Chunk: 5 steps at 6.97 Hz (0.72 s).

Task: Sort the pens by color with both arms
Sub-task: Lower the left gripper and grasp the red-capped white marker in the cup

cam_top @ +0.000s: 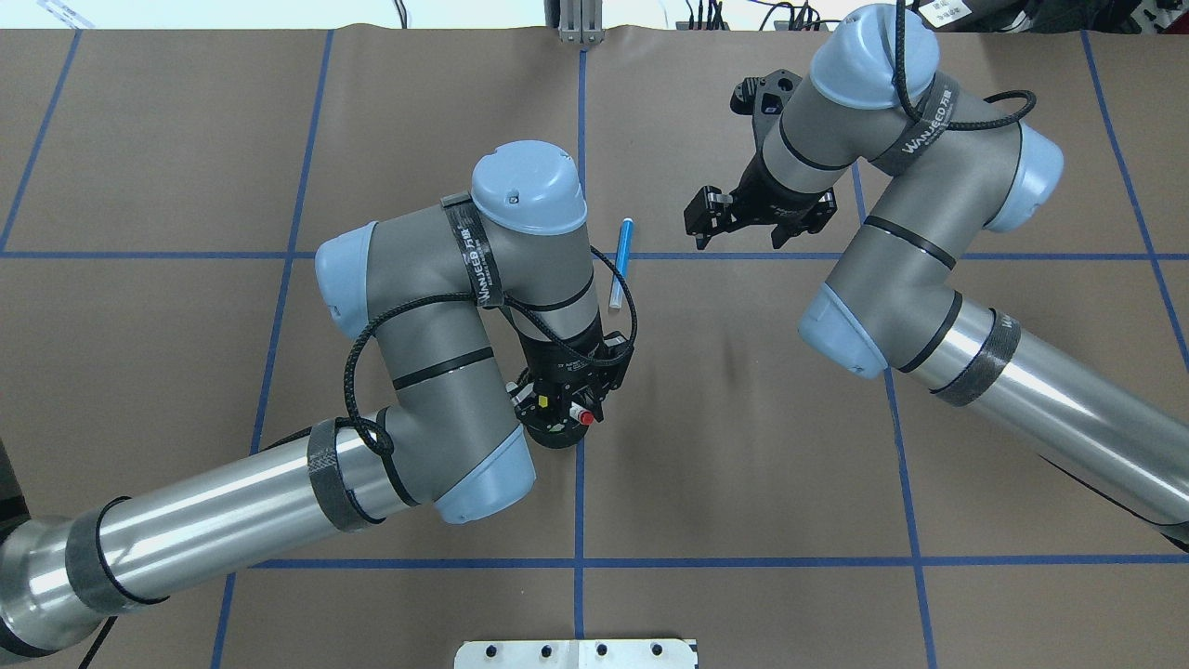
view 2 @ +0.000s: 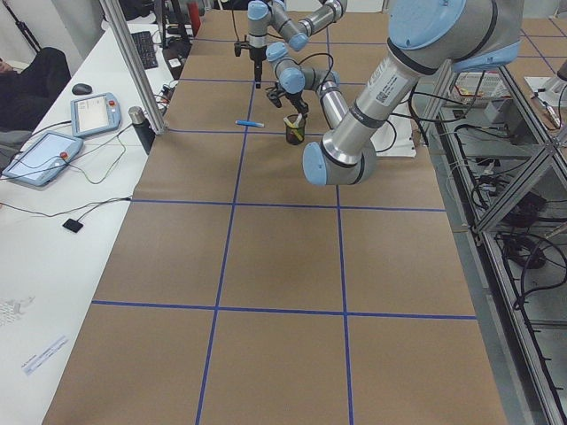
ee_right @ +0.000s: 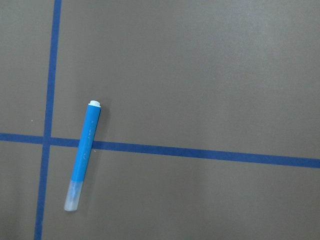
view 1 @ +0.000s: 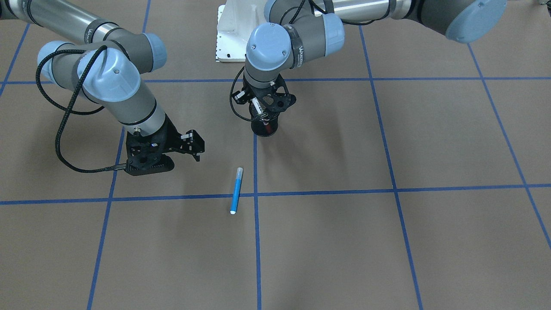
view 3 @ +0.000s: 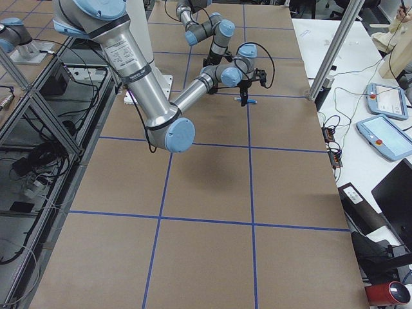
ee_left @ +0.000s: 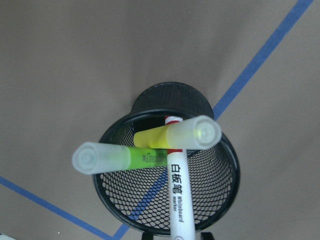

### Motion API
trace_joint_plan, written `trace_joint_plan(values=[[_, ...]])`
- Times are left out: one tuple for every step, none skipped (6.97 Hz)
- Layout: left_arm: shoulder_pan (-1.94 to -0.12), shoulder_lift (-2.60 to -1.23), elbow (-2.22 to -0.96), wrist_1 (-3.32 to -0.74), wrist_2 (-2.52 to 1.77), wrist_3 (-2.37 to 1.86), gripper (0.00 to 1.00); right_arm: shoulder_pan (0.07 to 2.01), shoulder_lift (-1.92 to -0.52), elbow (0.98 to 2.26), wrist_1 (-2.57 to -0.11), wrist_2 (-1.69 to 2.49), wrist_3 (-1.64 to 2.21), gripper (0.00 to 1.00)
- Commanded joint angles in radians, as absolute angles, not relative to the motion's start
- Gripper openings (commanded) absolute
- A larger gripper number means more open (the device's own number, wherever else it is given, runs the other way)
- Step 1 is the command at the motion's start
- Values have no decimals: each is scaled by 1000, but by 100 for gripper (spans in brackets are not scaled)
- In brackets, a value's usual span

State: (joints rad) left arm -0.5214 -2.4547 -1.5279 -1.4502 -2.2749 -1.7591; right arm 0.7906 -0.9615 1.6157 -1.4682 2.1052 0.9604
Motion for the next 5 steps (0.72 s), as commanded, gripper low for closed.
trace_joint_plan(values=[[-522, -2454, -1528, -1451, -2275, -1758, 27, 790, -962, 1615, -1468, 2105, 960, 100], [-522, -2454, -1528, -1451, -2276, -1756, 16, 790, -962, 1611, -1467, 2105, 959, 100], [-522, -2454, -1531, -1451, -2276, -1756, 9, 790, -962, 1609, -1466, 2105, 956, 100], [-522, -2454, -1546, -1447, -2281, -1756, 8, 790, -962, 1609, -1466, 2105, 956, 100], [-523, -2444, -1593, -1428, -2284, -1758, 8, 790, -962, 1609, -1466, 2105, 956, 100]])
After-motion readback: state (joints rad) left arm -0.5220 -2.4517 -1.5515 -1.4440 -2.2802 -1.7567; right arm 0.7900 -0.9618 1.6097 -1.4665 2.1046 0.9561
